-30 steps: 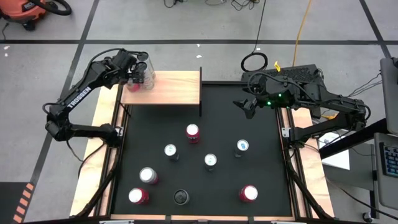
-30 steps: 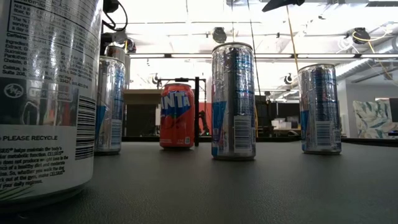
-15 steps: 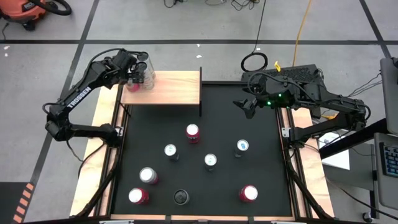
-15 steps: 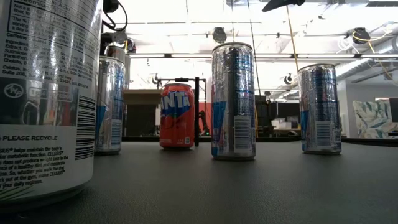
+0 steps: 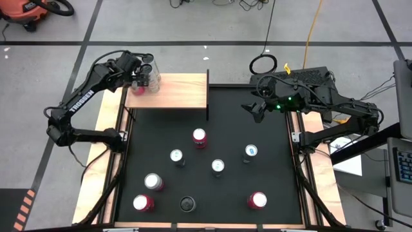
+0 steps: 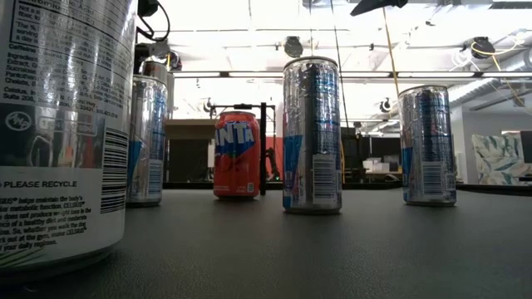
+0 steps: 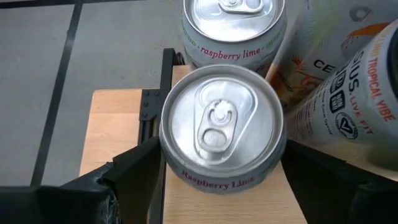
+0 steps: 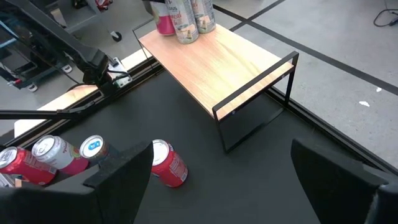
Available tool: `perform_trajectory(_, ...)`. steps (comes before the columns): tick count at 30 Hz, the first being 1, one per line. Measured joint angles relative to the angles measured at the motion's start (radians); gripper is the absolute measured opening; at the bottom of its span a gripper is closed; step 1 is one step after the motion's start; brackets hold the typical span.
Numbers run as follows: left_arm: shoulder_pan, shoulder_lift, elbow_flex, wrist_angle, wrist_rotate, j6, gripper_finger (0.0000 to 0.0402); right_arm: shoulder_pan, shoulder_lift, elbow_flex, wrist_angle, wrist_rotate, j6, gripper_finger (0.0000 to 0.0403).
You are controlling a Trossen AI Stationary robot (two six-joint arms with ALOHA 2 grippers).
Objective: Place canned beverage on shelf
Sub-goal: Put the right pink soda can on the shelf aligned with the other pink soda can
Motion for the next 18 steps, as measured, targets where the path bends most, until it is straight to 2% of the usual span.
perform_trajectory(11, 0.000, -0.024, 0.004, -0.003, 0.023, 0.000, 0.0325, 0.000, 0.000, 0.000, 0.000, 0.000, -0.002, 0.0360)
perform_trajectory(18, 0.000, -0.092, 0.070, -0.006, -0.009, 0.013, 0.0325, 0.000, 0.000, 0.000, 0.000, 0.000, -0.003, 0.0360)
